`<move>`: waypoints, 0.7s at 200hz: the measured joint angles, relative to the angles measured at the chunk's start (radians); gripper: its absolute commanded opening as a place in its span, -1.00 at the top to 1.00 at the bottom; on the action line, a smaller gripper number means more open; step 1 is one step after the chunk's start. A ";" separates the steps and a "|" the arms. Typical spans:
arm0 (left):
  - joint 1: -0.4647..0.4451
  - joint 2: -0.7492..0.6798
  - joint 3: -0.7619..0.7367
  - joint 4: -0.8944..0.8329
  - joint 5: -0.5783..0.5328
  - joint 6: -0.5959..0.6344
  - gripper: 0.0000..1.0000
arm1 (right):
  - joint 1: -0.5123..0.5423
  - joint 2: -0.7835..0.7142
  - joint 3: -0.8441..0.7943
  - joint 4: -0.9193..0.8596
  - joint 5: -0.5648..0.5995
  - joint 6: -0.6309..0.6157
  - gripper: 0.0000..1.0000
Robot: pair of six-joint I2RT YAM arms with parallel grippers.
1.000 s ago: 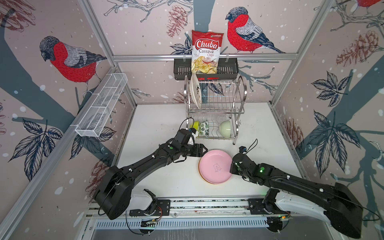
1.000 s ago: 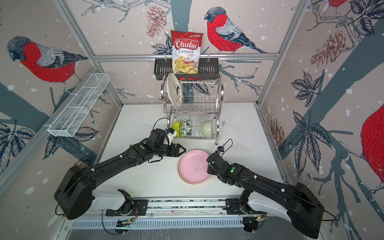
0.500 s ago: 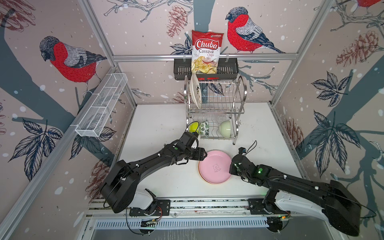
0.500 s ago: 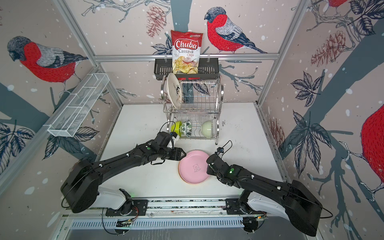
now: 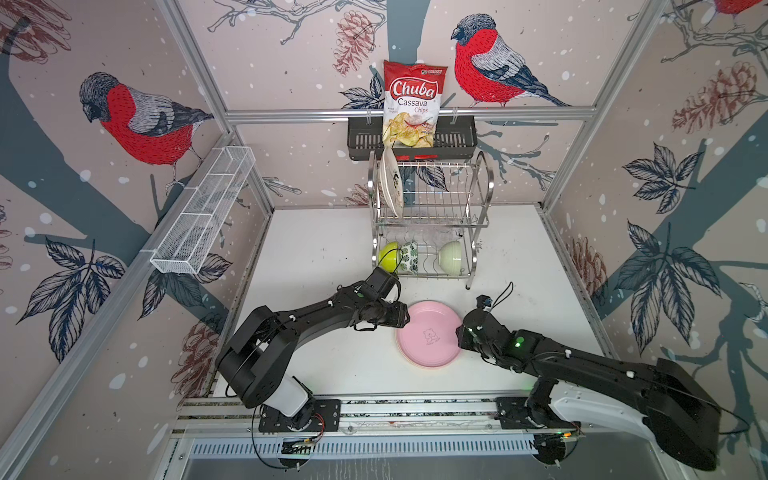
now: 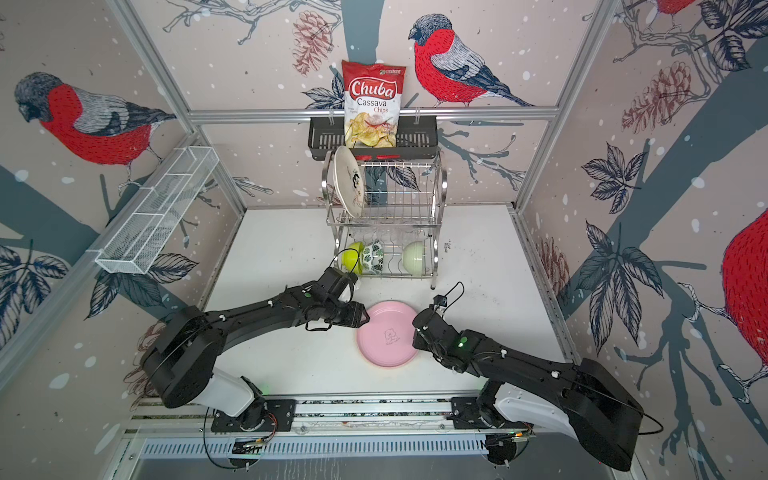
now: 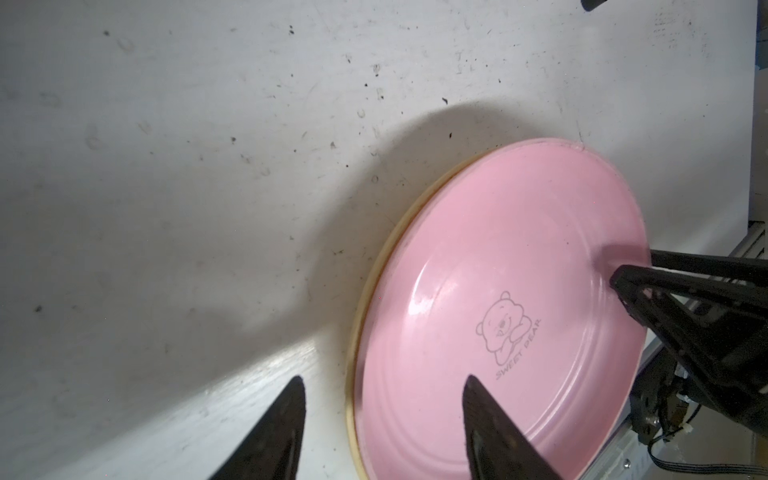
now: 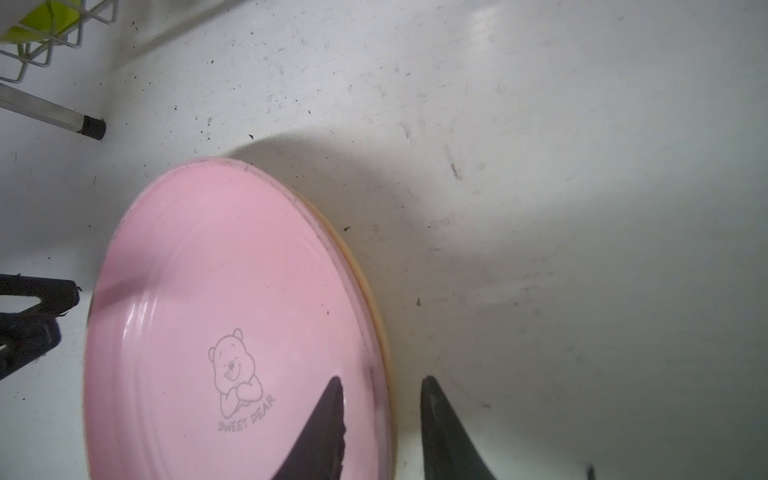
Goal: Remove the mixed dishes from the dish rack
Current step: 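Raise both grippers back up toward the white plate in the rack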
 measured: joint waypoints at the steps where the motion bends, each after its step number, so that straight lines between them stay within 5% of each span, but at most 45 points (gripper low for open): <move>1: 0.000 0.000 0.000 0.000 0.000 0.000 -0.20 | 0.000 -0.002 0.001 -0.002 0.001 0.000 0.15; 36: 0.000 -0.010 0.001 -0.001 0.000 -0.001 -0.17 | 0.000 -0.079 0.056 -0.064 0.056 -0.008 -0.03; 96: -0.001 -0.205 0.031 -0.041 -0.089 -0.001 -0.15 | 0.002 -0.220 0.163 -0.187 0.180 -0.056 -0.08; 140: -0.001 -0.433 0.040 -0.050 -0.225 -0.008 -0.20 | 0.193 -0.195 0.413 -0.243 0.359 -0.122 -0.20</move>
